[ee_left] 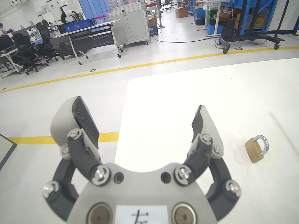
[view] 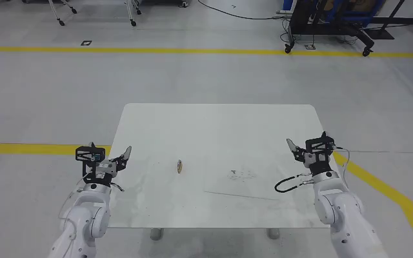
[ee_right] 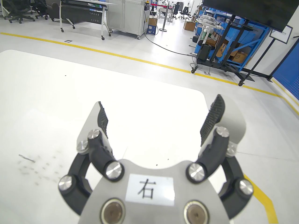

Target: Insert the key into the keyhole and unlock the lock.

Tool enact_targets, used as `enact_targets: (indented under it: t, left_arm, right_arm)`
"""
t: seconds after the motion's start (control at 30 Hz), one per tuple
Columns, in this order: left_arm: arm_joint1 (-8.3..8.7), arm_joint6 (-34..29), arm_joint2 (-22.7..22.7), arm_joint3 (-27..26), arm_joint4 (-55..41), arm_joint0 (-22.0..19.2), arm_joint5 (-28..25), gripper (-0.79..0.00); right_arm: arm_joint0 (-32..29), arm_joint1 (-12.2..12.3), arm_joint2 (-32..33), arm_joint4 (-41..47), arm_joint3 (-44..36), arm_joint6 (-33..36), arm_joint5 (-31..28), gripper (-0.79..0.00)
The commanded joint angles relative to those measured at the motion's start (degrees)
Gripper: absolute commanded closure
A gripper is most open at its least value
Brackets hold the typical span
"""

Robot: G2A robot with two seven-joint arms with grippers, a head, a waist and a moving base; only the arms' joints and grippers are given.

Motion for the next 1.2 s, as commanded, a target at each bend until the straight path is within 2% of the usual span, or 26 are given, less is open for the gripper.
enact_targets:
  t: [0.0,0.17,0.47,0.57,0.67,0.73,0.83,1.0,1.1,1.17]
  left_arm:
    - [0.0,0.0,0.0,0.0,0.0,0.0,0.0,-0.785]
    - [0.0,0.0,0.0,0.0,0.0,0.0,0.0,-0.785]
    - [0.0,0.0,0.0,0.0,0.0,0.0,0.0,-0.785]
    - [0.0,0.0,0.0,0.0,0.0,0.0,0.0,-0.785]
    - [0.0,0.0,0.0,0.0,0.0,0.0,0.0,-0.785]
    - [0.0,0.0,0.0,0.0,0.0,0.0,0.0,-0.785]
    - [0.0,0.0,0.0,0.0,0.0,0.0,0.0,-0.785]
    - [0.0,0.0,0.0,0.0,0.0,0.0,0.0,-0.785]
    - [0.0,0.0,0.0,0.0,0.0,0.0,0.0,-0.785]
    - [0.0,0.0,0.0,0.0,0.0,0.0,0.0,-0.785]
  right_arm:
    - [0.7,0.0,-1.0,-1.7,0.9,0.6,-0.6,-0.785]
    - [8.1,-0.5,-8.4,-3.7,8.8,4.9,-8.1,-0.785]
    - [15.3,-1.0,-15.2,-1.6,17.5,4.1,-21.1,-0.785]
    - [17.0,-1.2,-16.9,-0.5,20.6,2.4,-26.0,-0.785]
    - [18.9,-1.0,-18.2,-0.6,23.6,-1.2,-33.9,-0.785]
    - [20.0,-0.7,-19.0,-3.8,24.6,-4.6,-39.4,-0.785]
    - [20.7,-0.1,-19.6,-8.4,25.6,-7.8,-43.6,-0.785]
    - [21.7,0.2,-21.0,-11.1,27.2,-9.7,-47.7,-0.785]
    - [22.5,0.3,-22.3,-13.9,28.0,-9.3,-48.3,-0.711]
    - [23.1,0.3,-23.3,-15.2,28.9,-9.0,-47.8,-0.56]
